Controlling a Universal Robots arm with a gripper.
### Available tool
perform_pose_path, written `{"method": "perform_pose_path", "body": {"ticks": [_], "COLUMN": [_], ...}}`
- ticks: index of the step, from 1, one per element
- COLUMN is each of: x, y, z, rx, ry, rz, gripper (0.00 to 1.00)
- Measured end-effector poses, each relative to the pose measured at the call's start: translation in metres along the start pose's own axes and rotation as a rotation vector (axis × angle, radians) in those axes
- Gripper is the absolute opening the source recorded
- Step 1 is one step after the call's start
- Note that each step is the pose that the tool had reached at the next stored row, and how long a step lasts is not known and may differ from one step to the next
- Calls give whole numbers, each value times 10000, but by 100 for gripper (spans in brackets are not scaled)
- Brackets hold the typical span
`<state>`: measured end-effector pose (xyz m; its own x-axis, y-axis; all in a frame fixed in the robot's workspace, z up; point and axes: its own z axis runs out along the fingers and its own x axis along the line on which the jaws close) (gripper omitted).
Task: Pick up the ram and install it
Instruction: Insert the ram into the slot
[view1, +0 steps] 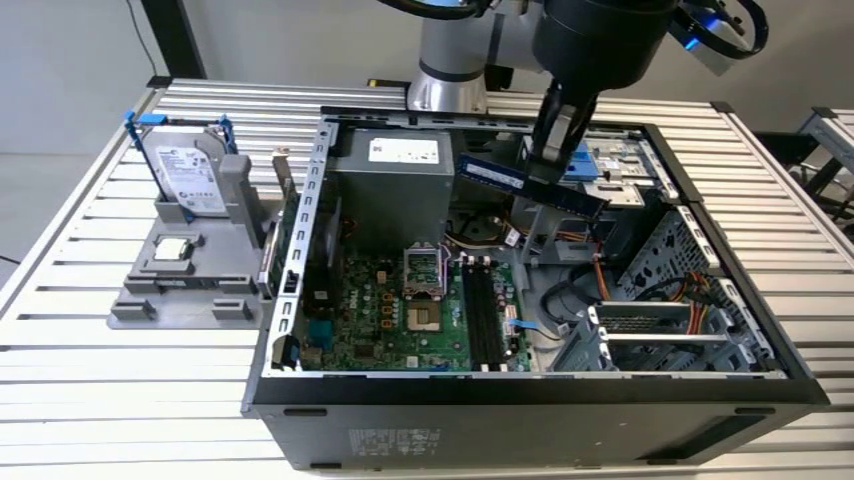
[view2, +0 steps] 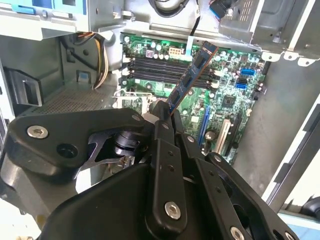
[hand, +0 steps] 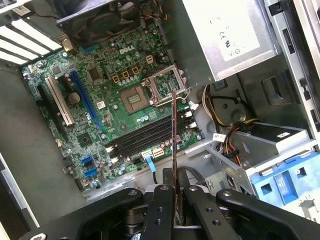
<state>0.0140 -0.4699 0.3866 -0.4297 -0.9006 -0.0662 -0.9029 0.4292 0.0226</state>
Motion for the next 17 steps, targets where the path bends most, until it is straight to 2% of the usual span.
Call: {"method": "perform_pose_path", "body": {"ticks": [8, 17], "x": [0, 0], "y": [0, 0], "z": [0, 0], "rx": [48, 119], "ry": [-16, -42], "rz": [725, 1794], "gripper": [0, 0]}}
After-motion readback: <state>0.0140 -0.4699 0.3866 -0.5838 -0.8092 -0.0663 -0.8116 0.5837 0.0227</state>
